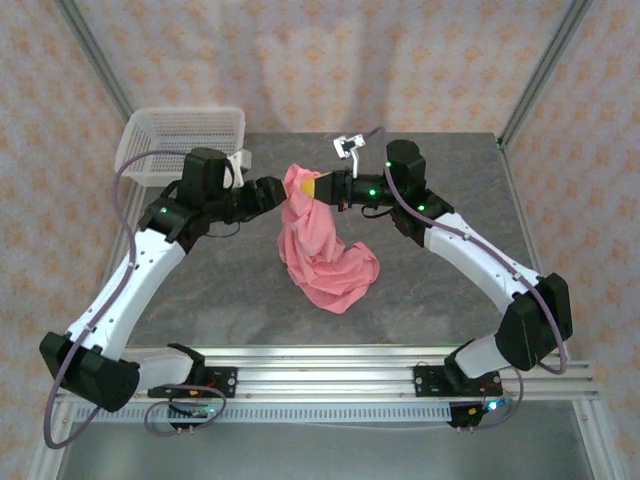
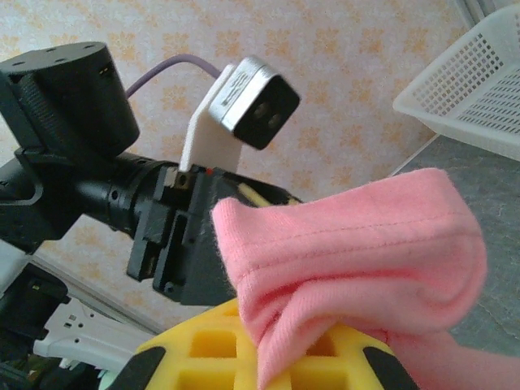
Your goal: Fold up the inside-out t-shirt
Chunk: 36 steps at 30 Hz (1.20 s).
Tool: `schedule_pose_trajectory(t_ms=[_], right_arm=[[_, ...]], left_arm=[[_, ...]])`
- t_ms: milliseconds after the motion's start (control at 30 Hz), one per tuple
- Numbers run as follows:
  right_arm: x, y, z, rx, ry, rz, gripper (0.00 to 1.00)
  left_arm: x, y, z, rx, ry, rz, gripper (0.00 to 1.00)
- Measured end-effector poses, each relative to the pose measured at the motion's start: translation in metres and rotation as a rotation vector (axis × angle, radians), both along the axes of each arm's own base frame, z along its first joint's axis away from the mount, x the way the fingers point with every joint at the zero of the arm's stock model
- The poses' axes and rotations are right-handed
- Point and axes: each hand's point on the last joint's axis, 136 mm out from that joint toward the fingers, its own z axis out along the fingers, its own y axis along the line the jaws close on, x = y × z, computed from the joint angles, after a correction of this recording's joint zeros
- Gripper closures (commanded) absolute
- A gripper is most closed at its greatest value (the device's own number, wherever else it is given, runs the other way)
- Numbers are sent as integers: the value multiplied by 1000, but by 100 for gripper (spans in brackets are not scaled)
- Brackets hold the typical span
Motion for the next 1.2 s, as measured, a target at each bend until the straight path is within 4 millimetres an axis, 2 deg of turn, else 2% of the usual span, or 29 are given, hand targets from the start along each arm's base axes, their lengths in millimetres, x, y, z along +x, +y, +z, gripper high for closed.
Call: schedule_pose_trajectory(t_ms=[133, 200, 300, 400, 433, 500, 600, 633, 667, 767, 800, 867, 933, 1000, 1067, 1200], right_arm=[[0, 0, 0, 0, 0, 0, 100], [0, 0, 0, 0, 1, 0, 100], [0, 0, 0, -1, 0, -1, 100], [1, 0, 0, -1, 0, -6, 100], [2, 0, 0, -1, 0, -9, 100], [3, -1, -1, -2, -1, -19, 100], [9, -7, -10, -15, 5, -65, 86], [13, -14, -19, -27, 14, -104, 76], [16, -21, -28, -38, 14, -138, 73], [27, -50, -70, -99, 46, -289, 70], [31, -57, -81, -123, 59, -324, 66], [35, -63, -92, -155, 69, -363, 58], [35, -66, -88, -167, 47, -386, 51], [30, -70, -74, -166, 0, -404, 46], [20, -70, -53, -173, -83, -410, 43], [-10, -51, 6, -150, -285, -352, 43]], left_arm=[[16, -5, 7, -4, -22, 1, 42], [23, -7, 10, 3, -30, -2, 47], [29, -8, 9, 27, -40, -16, 63], [30, -12, 6, 32, -31, -43, 96], [29, -14, 6, 30, -33, -61, 100], [27, -18, 11, 17, -38, -91, 100], [26, -21, 30, -39, -60, -106, 100], [26, -19, 40, -67, -75, -98, 100], [27, -17, 49, -92, -89, -84, 100], [23, -14, 84, -193, -147, -53, 100], [20, -15, 96, -226, -168, -53, 100], [11, -19, 111, -265, -193, -70, 100], [4, -22, 116, -273, -200, -88, 100], [1, -24, 116, -273, -195, -95, 100], [1, -24, 113, -272, -188, -95, 100], [1, -26, 108, -269, -173, -101, 100]])
